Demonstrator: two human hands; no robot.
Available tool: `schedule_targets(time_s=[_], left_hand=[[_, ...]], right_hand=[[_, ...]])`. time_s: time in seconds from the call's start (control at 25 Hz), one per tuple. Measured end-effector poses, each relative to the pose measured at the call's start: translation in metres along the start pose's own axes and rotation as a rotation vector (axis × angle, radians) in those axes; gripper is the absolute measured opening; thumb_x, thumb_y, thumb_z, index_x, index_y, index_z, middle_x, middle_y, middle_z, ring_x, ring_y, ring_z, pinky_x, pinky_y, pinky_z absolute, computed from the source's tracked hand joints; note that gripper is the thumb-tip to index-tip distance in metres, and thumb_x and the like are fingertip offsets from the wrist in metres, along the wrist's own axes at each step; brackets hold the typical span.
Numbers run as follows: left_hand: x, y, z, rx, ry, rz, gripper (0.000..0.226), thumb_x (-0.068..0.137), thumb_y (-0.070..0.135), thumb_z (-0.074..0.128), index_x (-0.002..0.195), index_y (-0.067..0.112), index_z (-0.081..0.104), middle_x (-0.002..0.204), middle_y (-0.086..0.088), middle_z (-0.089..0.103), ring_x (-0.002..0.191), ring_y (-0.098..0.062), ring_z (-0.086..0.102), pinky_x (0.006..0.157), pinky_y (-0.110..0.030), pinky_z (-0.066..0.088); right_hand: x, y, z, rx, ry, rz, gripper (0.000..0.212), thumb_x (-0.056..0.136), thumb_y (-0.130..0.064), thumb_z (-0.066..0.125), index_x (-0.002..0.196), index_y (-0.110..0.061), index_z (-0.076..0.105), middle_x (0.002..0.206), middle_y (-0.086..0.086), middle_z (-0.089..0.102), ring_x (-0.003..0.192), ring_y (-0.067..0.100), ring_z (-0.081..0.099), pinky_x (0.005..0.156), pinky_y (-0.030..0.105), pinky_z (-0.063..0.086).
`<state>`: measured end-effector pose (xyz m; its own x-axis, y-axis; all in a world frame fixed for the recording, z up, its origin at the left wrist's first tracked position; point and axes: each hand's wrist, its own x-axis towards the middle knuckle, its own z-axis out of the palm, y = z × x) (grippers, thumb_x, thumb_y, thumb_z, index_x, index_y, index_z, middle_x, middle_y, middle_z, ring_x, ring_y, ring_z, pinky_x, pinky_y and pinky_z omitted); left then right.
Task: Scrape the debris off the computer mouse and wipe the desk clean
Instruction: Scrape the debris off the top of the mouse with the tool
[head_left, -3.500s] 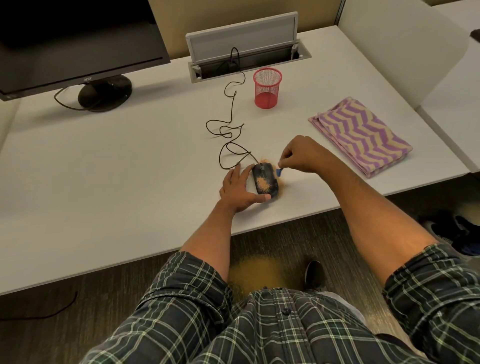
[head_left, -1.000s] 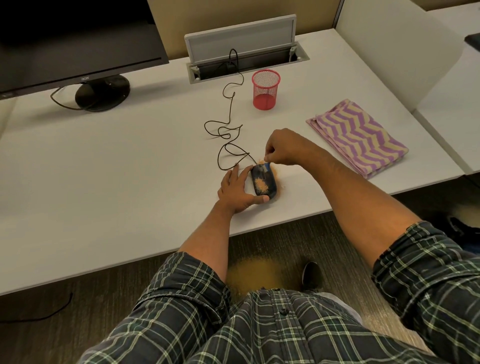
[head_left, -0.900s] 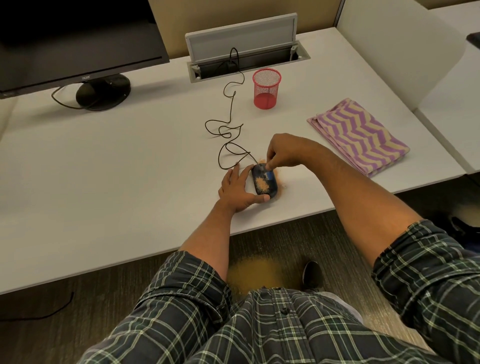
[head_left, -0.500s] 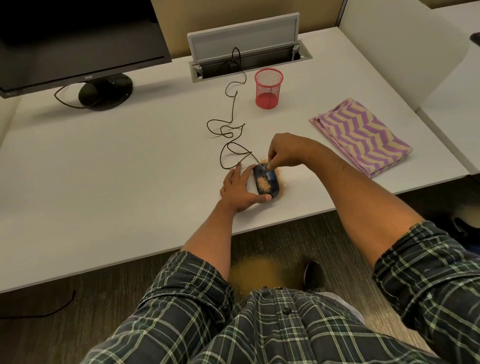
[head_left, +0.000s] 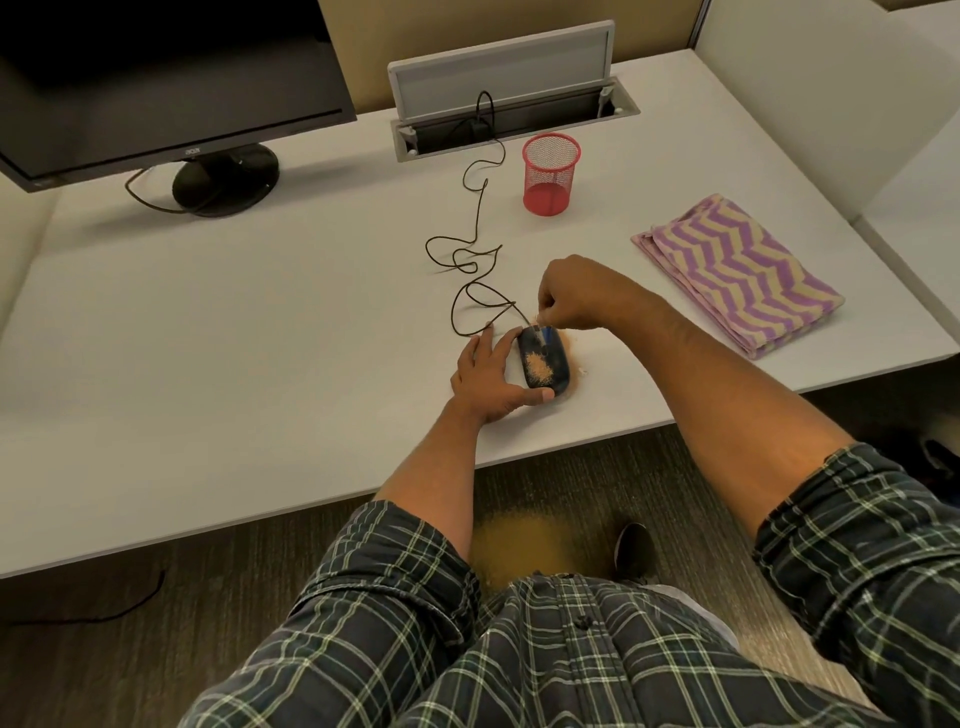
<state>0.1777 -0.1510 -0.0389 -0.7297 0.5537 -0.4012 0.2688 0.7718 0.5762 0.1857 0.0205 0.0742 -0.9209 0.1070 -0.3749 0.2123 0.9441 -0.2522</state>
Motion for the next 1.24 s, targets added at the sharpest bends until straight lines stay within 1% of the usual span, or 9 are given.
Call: schedule_targets(time_s=[0.08,0.2,0.28,0.56,0.68,0.76,0.88,1.0,1.24], left_hand=[[0.0,0.0,0.0,0.006,-0.001,-0.001,0.113,0.071,0.069,0.076,0.157,0.046,0.006,0.168,0.008,-0.012,0.153,-0.021,-0.012,0.12,-0.055,0.007],[0.001,0.0,0.0,0.009,0.003,0.001,0.113,0.071,0.068,0.076,0.158,0.045,0.006,0.168,0.007,-0.012,0.153,-0.021,-0.013,0.12,-0.054,0.007],[0.0,0.0,0.0,0.006,0.003,0.001,0.113,0.071,0.068,0.076,0.158,0.045,0.006,0.168,0.007,-0.013,0.153,-0.021,-0.013,0.12,-0.055,0.007],[0.0,-0.001,0.001,-0.008,0.003,0.002,0.113,0.071,0.067,0.077,0.158,0.045,0.007,0.168,0.008,-0.012,0.153,-0.02,-0.014,0.12,-0.055,0.006],[0.0,0.0,0.0,-0.003,0.003,0.003,0.113,0.071,0.067,0.076,0.157,0.046,0.007,0.167,0.008,-0.013,0.153,-0.02,-0.014,0.12,-0.055,0.006],[0.0,-0.001,0.0,-0.009,0.002,0.009,0.112,0.071,0.067,0.076,0.157,0.046,0.007,0.167,0.009,-0.013,0.153,-0.02,-0.013,0.12,-0.054,0.006],[0.0,-0.001,0.0,-0.005,0.003,0.003,0.113,0.071,0.068,0.076,0.157,0.046,0.007,0.167,0.009,-0.013,0.153,-0.02,-0.014,0.12,-0.055,0.006],[0.0,-0.001,0.0,-0.009,-0.002,0.0,0.113,0.071,0.068,0.076,0.157,0.046,0.007,0.167,0.009,-0.013,0.153,-0.02,-0.014,0.12,-0.054,0.006],[0.0,0.0,0.0,-0.002,-0.005,-0.002,0.113,0.071,0.067,0.076,0.157,0.046,0.006,0.167,0.009,-0.014,0.153,-0.021,-0.014,0.12,-0.055,0.006]], right_hand=[[0.001,0.0,0.0,0.017,-0.048,-0.001,0.023,0.085,-0.021,0.075,0.103,-0.006,0.076,0.1,0.008,0.073,0.083,0.019,0.065,0.059,0.022,0.043],[0.0,0.002,-0.002,0.028,-0.047,-0.005,0.025,0.086,-0.022,0.075,0.105,-0.006,0.076,0.1,0.008,0.073,0.081,0.018,0.063,0.061,0.022,0.043],[-0.001,0.003,-0.002,0.042,-0.082,-0.022,0.024,0.086,-0.022,0.075,0.103,-0.006,0.077,0.097,0.007,0.073,0.079,0.017,0.062,0.057,0.021,0.04],[-0.004,0.007,-0.003,0.056,-0.032,-0.036,0.022,0.086,-0.023,0.074,0.101,-0.008,0.078,0.095,0.006,0.074,0.073,0.014,0.061,0.056,0.021,0.04],[-0.005,0.009,-0.002,0.057,-0.064,-0.03,0.022,0.086,-0.024,0.075,0.101,-0.008,0.077,0.09,0.003,0.072,0.072,0.012,0.061,0.058,0.021,0.042],[-0.006,0.01,-0.002,0.055,-0.016,-0.025,0.021,0.087,-0.024,0.074,0.102,-0.008,0.077,0.093,0.004,0.073,0.073,0.013,0.061,0.059,0.021,0.043],[-0.007,0.01,0.0,0.091,-0.051,-0.031,0.02,0.087,-0.022,0.074,0.1,-0.008,0.078,0.091,0.004,0.072,0.068,0.011,0.059,0.056,0.02,0.041],[-0.007,0.01,0.0,0.095,0.02,-0.026,0.021,0.088,-0.022,0.073,0.103,-0.008,0.077,0.093,0.005,0.073,0.069,0.011,0.059,0.056,0.02,0.039],[-0.006,0.013,0.004,0.117,0.022,-0.005,0.021,0.088,-0.022,0.073,0.103,-0.008,0.077,0.094,0.005,0.073,0.07,0.011,0.059,0.057,0.02,0.04]])
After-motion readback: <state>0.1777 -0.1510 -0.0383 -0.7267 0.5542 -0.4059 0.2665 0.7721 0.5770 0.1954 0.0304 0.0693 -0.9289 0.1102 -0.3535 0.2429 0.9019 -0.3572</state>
